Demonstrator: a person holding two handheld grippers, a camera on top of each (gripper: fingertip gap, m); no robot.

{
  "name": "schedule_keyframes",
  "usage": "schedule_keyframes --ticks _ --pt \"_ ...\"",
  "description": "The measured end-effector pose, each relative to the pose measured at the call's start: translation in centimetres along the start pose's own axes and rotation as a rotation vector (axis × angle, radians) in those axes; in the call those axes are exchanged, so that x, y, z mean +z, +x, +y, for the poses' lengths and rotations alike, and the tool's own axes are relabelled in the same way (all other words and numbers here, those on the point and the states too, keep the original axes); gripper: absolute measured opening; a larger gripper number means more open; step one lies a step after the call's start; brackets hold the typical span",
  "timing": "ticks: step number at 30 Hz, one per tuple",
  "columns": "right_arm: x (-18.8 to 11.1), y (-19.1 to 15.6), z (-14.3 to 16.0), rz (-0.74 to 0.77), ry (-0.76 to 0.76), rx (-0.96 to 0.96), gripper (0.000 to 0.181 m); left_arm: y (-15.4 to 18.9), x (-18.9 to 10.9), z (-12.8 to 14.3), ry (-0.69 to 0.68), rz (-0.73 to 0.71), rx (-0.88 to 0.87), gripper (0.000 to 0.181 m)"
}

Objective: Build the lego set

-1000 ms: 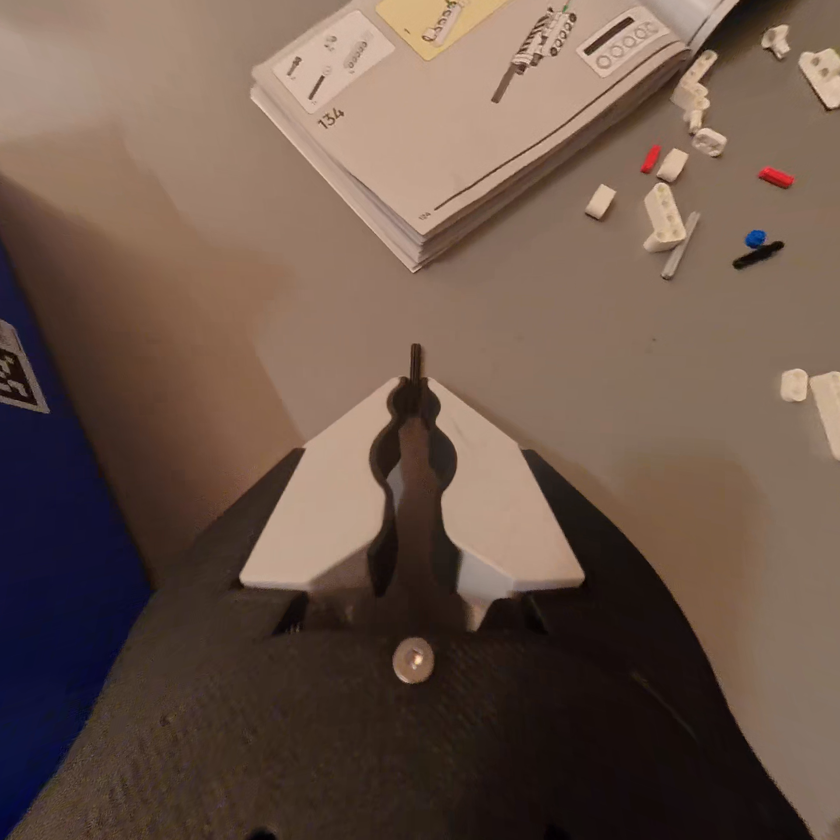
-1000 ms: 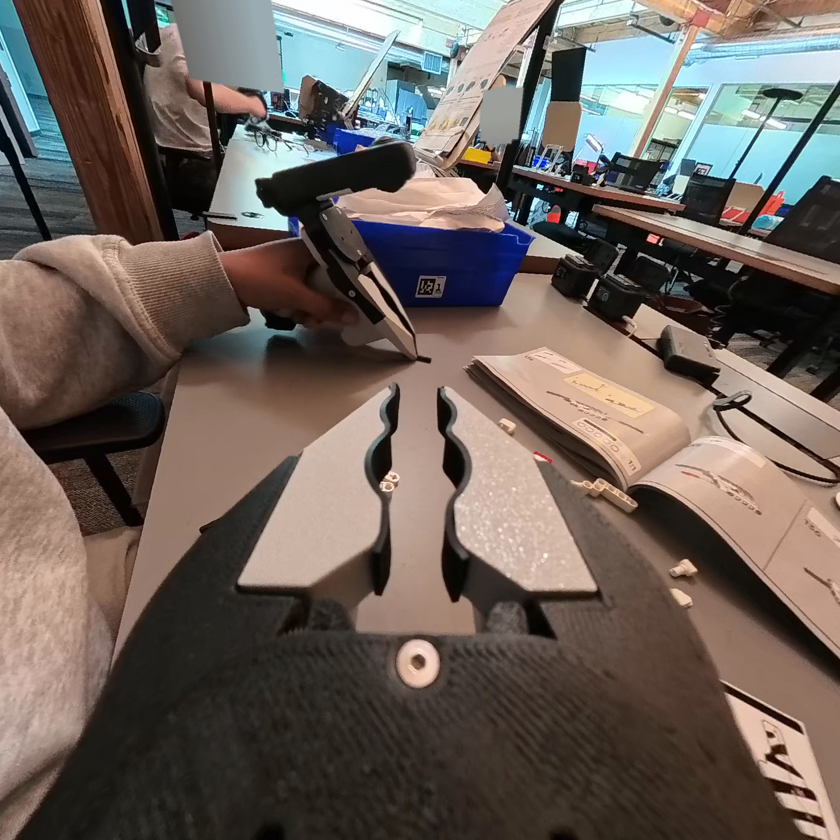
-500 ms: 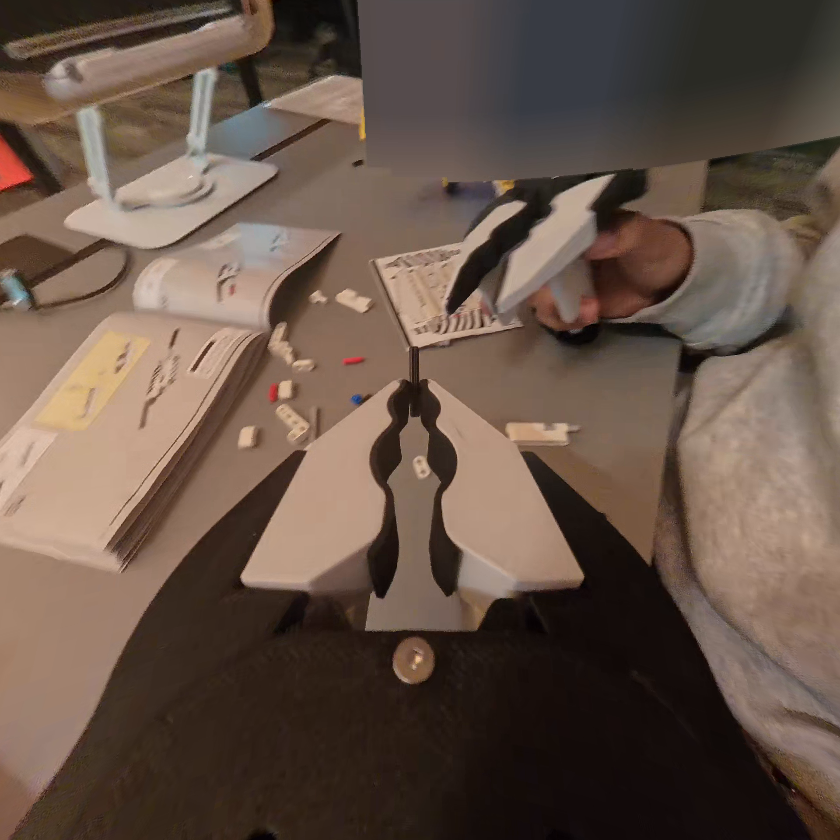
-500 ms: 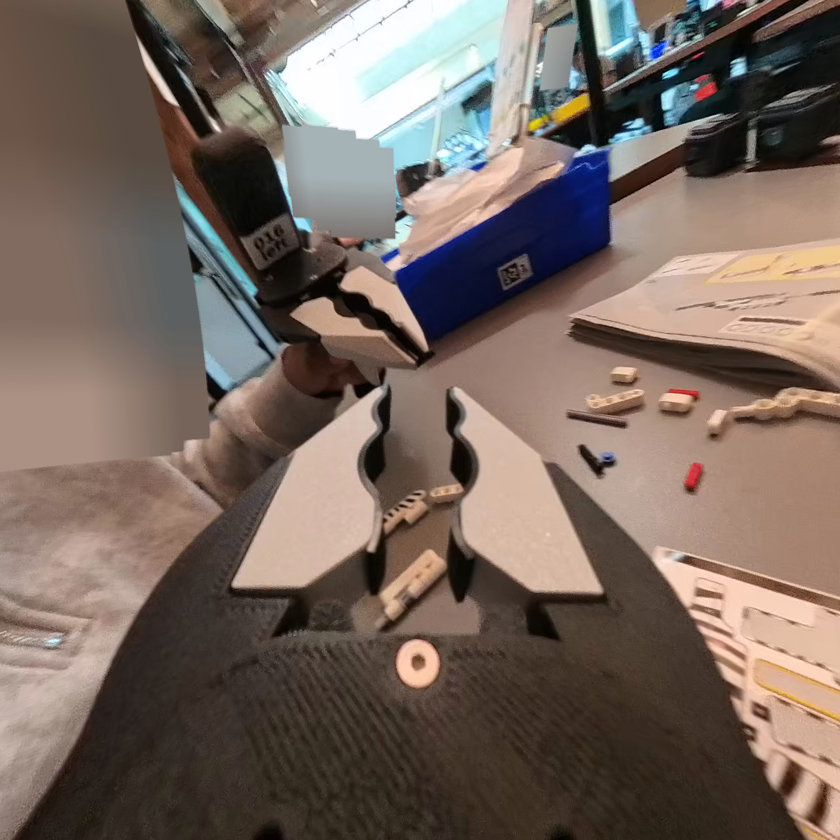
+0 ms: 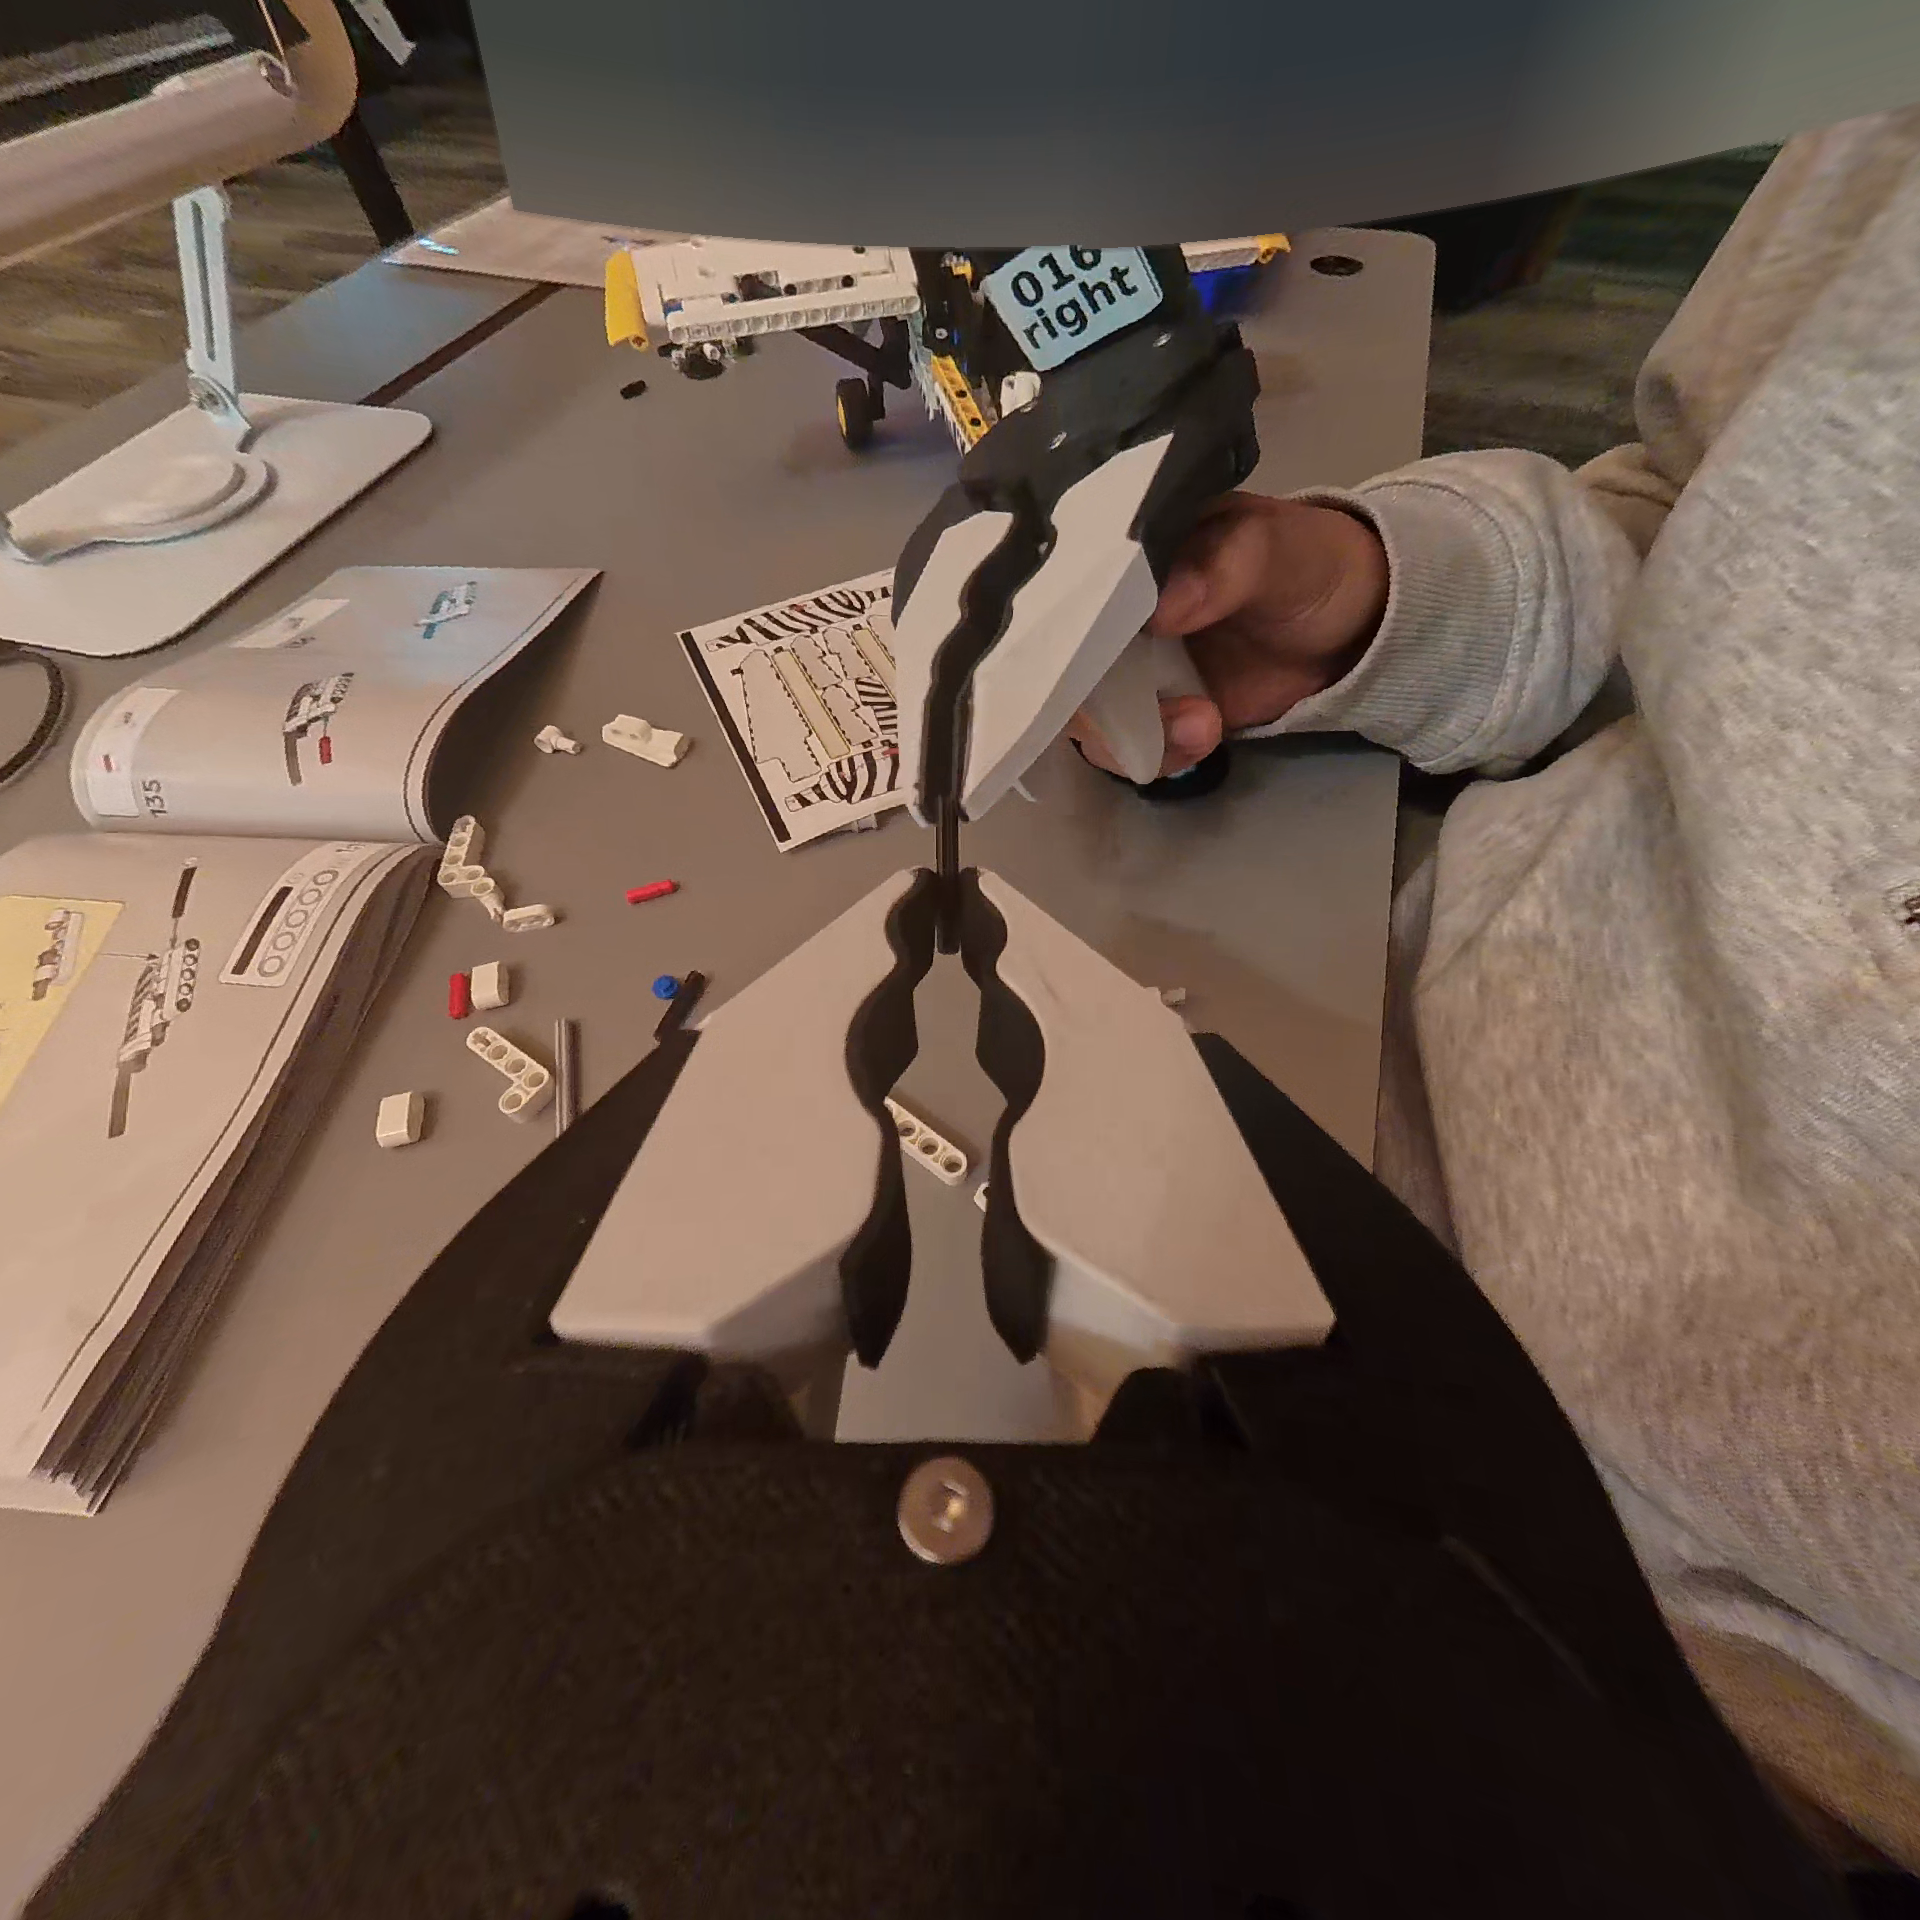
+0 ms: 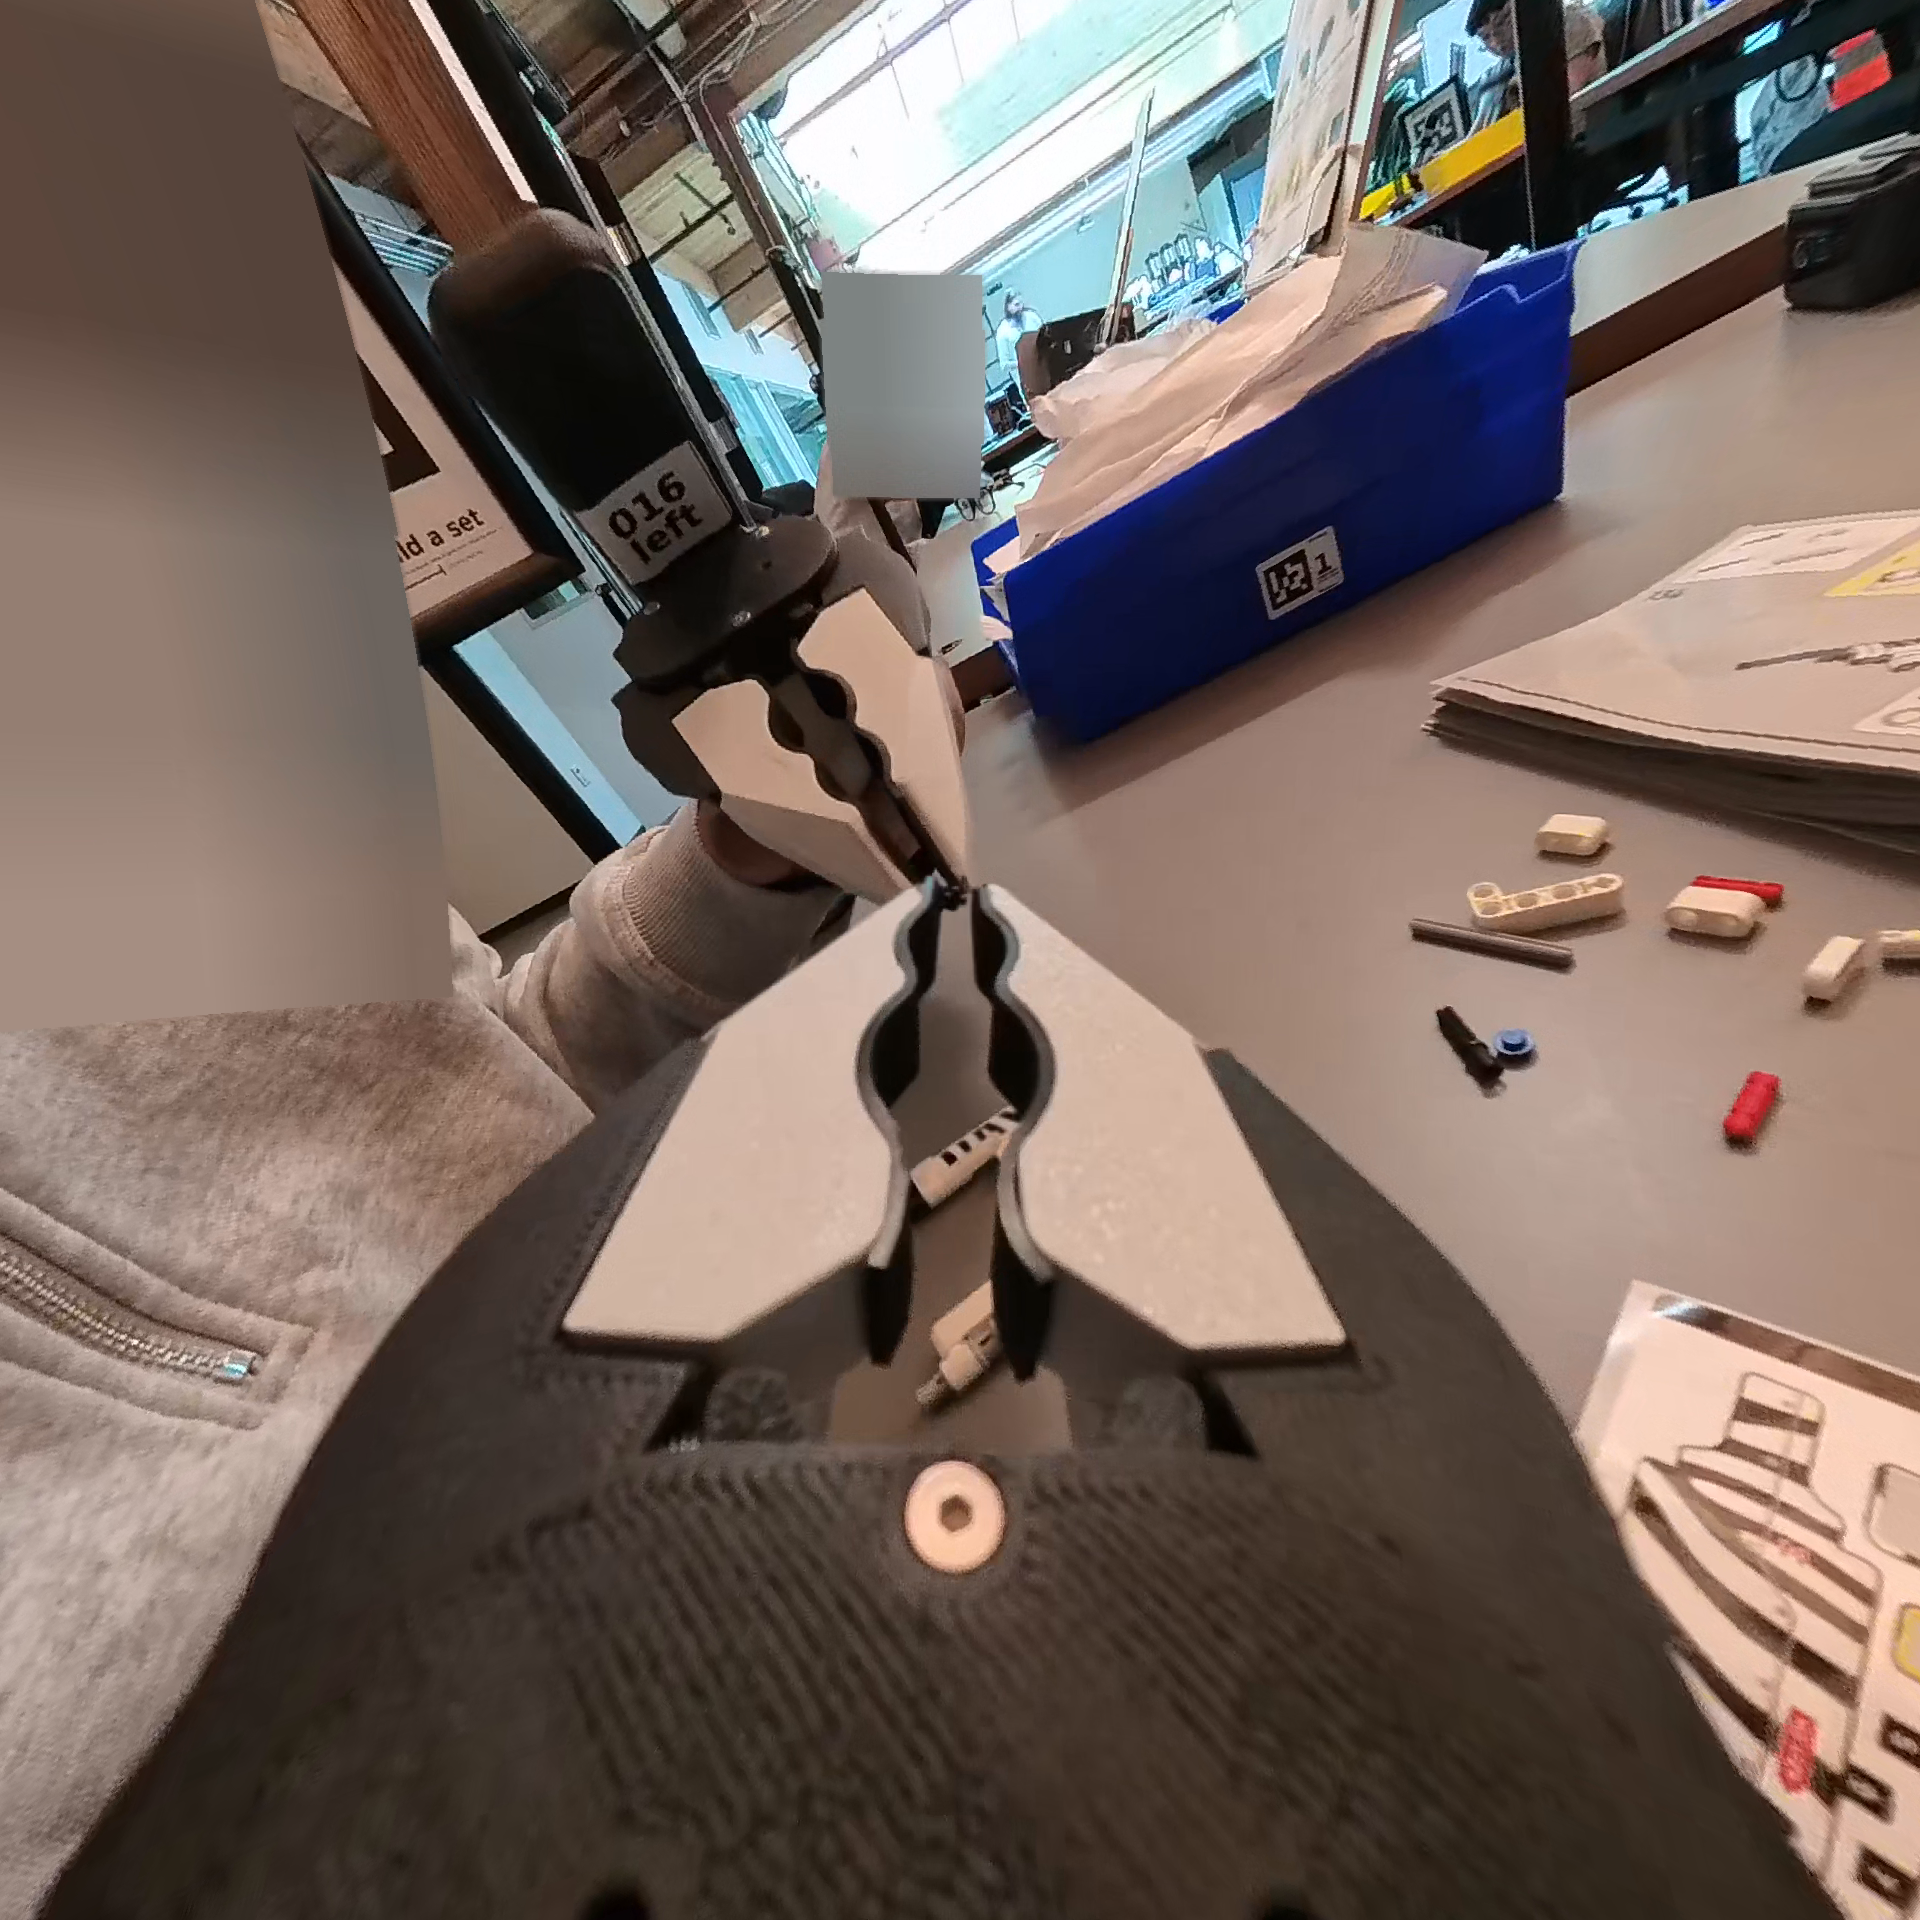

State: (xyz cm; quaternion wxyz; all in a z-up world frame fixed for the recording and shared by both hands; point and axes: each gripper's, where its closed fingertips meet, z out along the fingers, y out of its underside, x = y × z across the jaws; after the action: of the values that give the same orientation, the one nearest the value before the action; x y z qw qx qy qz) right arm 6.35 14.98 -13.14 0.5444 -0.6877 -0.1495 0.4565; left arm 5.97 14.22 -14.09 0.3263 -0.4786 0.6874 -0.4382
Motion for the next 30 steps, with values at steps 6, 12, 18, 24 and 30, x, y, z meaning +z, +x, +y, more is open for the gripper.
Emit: schedule_keyframes --ticks 6,12,18,24,30 --pt "0.2 0.0 0.4 0.008 -0.025 -0.013 0.003 0.0 0.0 0.2 -0.003 0.004 -0.005 0.003" --pt "-0.5 1.0 -0.3 0.103 -0.003 -0.066 0.003 -2.1 0.2 0.9 -0.04 -0.082 -0.181 0.023" --pt "-1.8 1.6 0.0 0.173 0.0 -0.076 0.003 -1.6 0.1 7.9 -0.257 -0.289 -0.659 0.042" --pt "-2.5 0.9 0.6 0.193 -0.016 -0.096 0.003 0.5 0.0 9.6 -0.408 -0.578 -0.546 0.071" --pt "-3.2 0.0 1.2 0.218 -0.036 -0.168 0.003 1.4 -0.7 10.9 -0.564 -0.618 -0.489 0.074"
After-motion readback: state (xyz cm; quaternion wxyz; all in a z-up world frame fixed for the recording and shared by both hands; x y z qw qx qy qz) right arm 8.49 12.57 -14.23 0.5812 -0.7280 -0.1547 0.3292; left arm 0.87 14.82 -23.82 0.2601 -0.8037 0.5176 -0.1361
